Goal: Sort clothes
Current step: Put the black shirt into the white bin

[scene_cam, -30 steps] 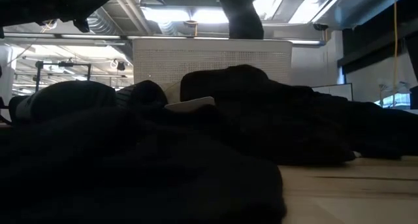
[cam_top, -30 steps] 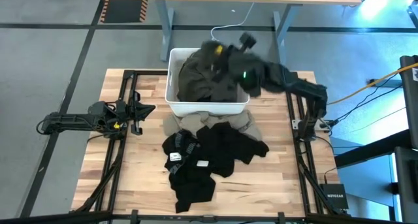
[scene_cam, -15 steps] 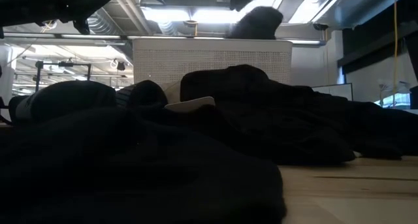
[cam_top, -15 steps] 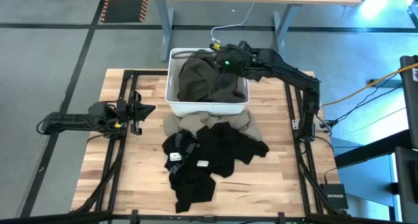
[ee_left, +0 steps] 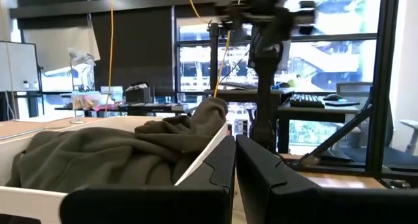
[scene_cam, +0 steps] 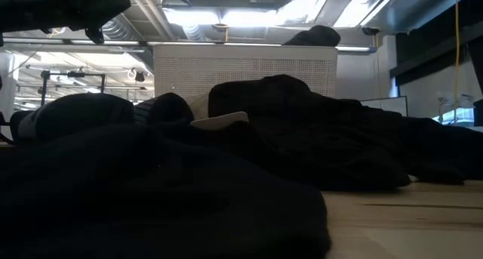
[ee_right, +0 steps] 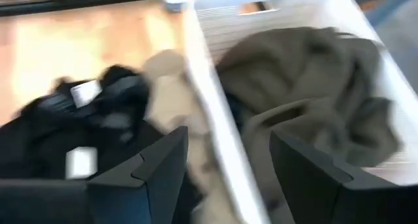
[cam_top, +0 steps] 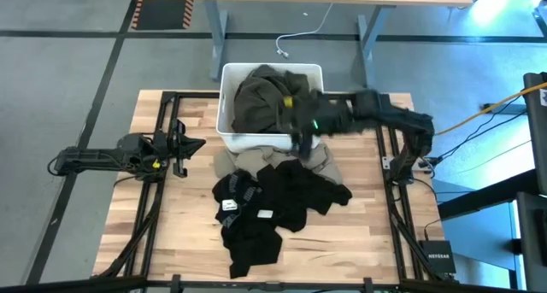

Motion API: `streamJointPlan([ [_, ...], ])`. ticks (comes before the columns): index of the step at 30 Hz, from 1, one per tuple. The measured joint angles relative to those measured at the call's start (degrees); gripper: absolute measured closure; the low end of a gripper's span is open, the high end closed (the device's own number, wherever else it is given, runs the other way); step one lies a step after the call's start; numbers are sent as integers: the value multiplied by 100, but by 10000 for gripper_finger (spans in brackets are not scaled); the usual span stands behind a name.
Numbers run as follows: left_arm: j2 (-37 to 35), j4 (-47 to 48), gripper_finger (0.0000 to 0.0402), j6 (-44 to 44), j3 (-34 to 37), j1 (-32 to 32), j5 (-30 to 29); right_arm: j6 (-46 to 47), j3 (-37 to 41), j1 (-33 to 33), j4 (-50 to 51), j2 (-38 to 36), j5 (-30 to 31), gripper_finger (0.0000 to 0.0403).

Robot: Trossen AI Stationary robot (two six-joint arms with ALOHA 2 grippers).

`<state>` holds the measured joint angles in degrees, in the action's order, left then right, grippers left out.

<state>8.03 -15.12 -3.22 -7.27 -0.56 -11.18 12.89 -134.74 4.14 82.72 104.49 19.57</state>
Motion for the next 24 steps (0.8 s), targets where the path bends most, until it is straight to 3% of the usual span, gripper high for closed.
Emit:
streamJointPlan([
  [5, 0, 5, 394, 4, 0, -2, 0, 529, 280, 1161, 144, -37, 503, 170],
  [11, 0, 7, 394, -219, 0, -2, -73, 967, 1515, 2188, 23, -16, 1519, 171],
  [19, 0, 75, 394, -382, 0, -2, -450, 2181, 3605, 2433, -760, -14, 2233, 171],
  [24, 0, 129, 394, -517, 0, -2, -452, 2130, 4908, 2297, -2324, -11, 1833, 171],
])
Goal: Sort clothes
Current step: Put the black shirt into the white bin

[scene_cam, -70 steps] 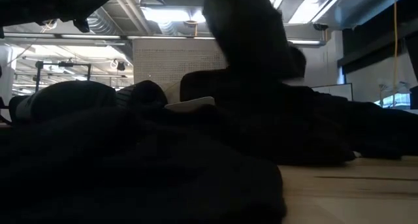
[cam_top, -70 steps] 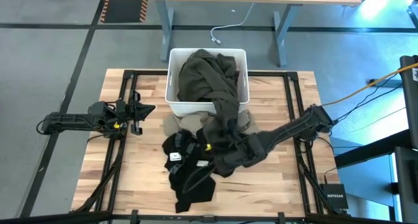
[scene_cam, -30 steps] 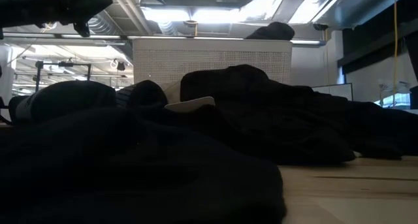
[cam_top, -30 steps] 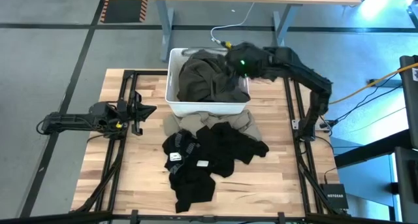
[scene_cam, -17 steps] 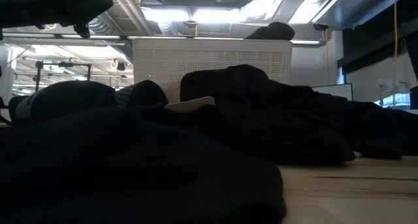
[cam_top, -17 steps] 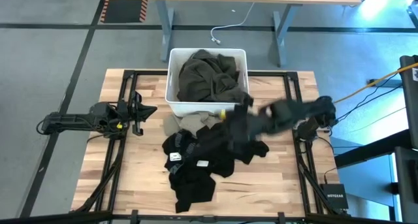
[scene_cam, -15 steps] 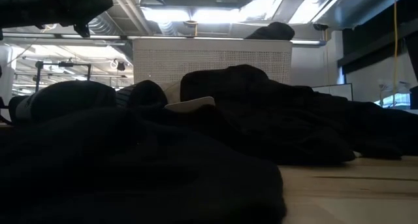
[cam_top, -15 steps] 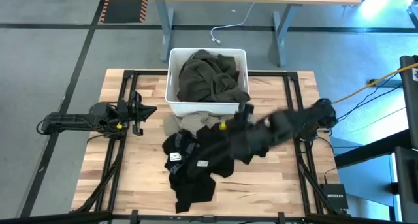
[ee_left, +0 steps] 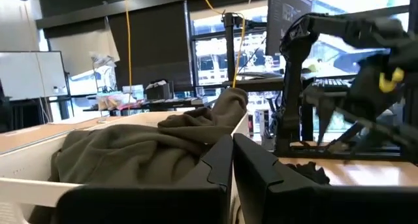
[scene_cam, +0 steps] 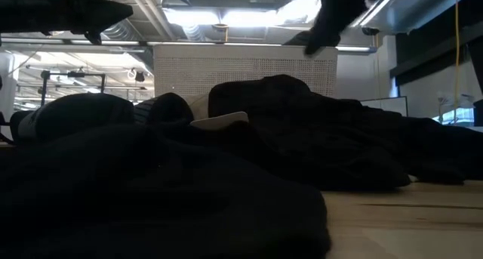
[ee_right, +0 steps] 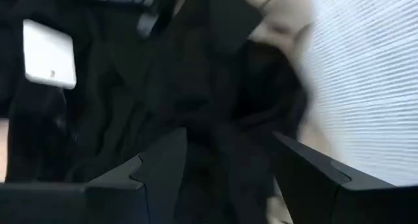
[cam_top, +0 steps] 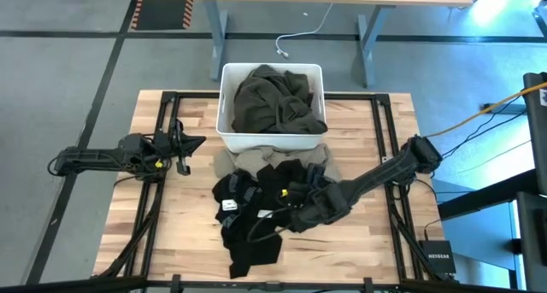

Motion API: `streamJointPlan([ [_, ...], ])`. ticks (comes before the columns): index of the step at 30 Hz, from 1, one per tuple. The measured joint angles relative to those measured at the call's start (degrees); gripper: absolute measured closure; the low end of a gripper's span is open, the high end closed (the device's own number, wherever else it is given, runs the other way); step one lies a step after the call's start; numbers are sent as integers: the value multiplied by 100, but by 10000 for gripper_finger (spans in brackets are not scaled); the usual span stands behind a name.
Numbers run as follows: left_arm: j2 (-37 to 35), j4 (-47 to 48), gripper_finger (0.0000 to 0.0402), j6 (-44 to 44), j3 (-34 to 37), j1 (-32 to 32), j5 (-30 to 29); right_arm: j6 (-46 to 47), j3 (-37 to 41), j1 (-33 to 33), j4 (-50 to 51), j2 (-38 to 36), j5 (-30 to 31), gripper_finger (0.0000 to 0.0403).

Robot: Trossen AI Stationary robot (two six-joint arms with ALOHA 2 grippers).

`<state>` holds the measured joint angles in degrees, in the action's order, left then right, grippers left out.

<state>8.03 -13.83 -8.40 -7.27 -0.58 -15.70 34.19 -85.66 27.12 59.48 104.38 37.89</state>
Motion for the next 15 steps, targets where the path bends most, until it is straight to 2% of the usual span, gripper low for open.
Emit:
streamJointPlan([
  [5, 0, -2, 394, -64, 0, 0, -2, -119, 891, -227, -1007, 0, -147, 171],
  [12, 0, -8, 394, 19, 0, 0, -2, -808, 1840, -488, -3493, 11, -654, 171],
  [15, 0, -19, 394, 124, 0, 0, -2, -758, 2150, -652, -3967, 78, -454, 171],
])
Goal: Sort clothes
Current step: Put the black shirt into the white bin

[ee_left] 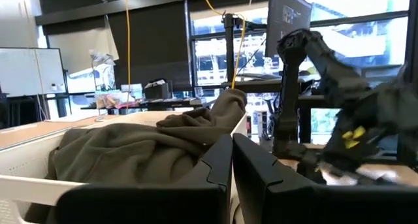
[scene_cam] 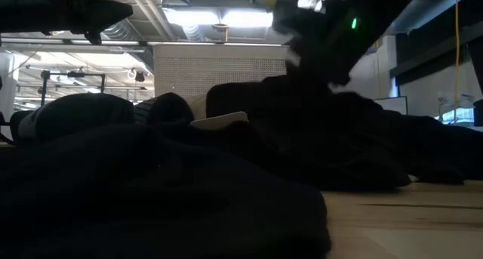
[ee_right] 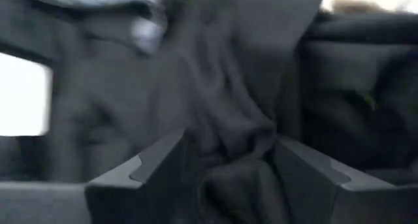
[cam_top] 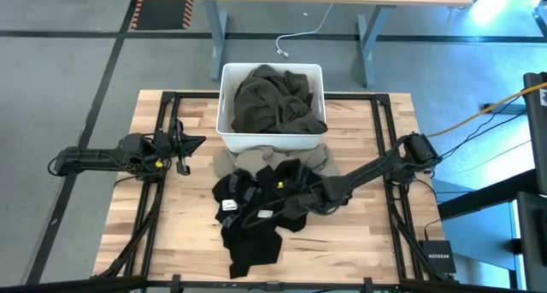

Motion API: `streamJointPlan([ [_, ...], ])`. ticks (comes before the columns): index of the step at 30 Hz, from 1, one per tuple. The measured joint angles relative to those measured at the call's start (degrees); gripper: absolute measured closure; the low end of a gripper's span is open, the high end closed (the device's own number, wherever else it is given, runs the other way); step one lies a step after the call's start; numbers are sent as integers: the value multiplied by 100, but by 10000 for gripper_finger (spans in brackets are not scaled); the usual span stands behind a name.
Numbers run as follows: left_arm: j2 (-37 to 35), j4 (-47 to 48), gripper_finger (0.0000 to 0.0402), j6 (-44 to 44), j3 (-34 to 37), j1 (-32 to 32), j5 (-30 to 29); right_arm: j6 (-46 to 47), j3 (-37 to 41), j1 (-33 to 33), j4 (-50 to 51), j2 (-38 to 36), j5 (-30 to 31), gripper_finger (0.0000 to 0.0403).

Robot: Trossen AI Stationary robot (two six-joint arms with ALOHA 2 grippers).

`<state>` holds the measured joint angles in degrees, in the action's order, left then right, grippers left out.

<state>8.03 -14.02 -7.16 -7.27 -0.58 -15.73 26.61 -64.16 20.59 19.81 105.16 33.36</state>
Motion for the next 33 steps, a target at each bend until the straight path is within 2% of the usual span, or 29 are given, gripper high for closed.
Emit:
streamJointPlan([
  [4, 0, -5, 394, 63, 0, 0, 0, 24, 136, -167, 92, 75, 37, 179],
  [6, 0, 9, 394, 75, 0, 0, 0, 14, 136, -161, 102, 104, 58, 204],
  [8, 0, 12, 394, 95, 0, 0, 0, -31, 130, -152, 111, 114, 58, 249],
  [11, 0, 16, 394, 119, 0, 0, 0, -267, 18, -133, 164, 102, 46, 346],
  [13, -2, 17, 394, 176, 0, 0, 0, -471, -95, -71, 245, 60, 27, 381],
  [18, -2, 17, 394, 267, 2, 0, 0, -764, -751, 58, 675, -238, 526, 362],
  [22, -2, 13, 394, 269, 2, 0, 2, -1370, -1489, 122, 1149, -534, 623, 383],
  [27, -2, 17, 394, 270, 2, 0, 2, -2065, -2721, 0, 1727, -781, 1062, 380],
  [33, -2, 15, 394, 269, 2, 0, 2, -3390, -4506, -362, 1730, -837, 817, 381],
])
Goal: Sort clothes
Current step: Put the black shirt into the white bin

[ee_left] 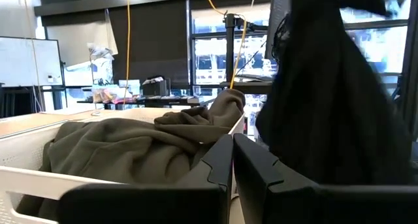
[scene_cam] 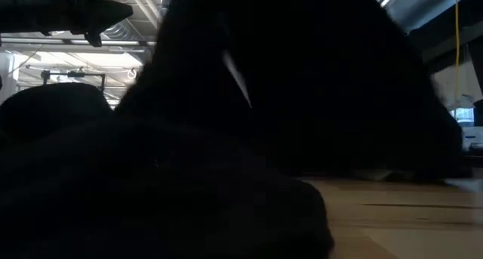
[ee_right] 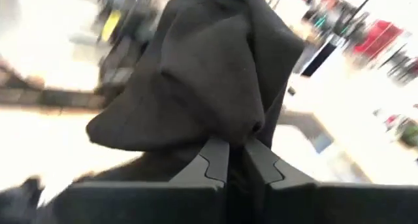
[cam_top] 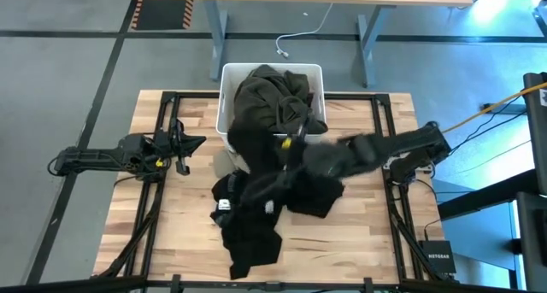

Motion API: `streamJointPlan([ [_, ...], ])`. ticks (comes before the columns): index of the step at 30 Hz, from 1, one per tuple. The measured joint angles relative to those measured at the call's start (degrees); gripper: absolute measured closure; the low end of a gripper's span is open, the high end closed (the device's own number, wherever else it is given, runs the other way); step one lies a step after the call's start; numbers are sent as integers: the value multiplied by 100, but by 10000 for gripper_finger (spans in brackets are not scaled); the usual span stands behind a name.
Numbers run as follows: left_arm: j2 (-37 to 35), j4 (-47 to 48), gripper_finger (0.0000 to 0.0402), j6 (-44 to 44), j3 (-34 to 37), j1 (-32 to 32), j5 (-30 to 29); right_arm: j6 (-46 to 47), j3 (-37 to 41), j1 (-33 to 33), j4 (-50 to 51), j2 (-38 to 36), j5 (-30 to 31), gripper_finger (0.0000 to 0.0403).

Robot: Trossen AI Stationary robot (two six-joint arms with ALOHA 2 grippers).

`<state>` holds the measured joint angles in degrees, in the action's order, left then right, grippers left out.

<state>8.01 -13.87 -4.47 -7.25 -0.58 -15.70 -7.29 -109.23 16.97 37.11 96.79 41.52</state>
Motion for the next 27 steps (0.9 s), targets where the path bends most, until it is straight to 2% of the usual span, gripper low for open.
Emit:
streamJointPlan([
  [6, 0, 0, 394, 0, 0, 0, 0, -1326, -1539, -798, -813, 0, -113, 381],
  [12, 0, -2, 394, -26, 0, 0, 0, -1499, -2513, -1731, -1909, -13, -819, 381],
  [17, 0, -2, 394, -73, 0, 0, 0, -1474, -2544, -2088, -2402, -14, -1261, 379],
  [20, 0, -6, 394, -153, 0, 0, 0, -1351, -2371, -2285, -1994, 41, -1211, 377],
  [27, 0, -26, 394, -151, 0, 0, 0, -60, -1539, -2832, -825, 458, -1424, 370],
])
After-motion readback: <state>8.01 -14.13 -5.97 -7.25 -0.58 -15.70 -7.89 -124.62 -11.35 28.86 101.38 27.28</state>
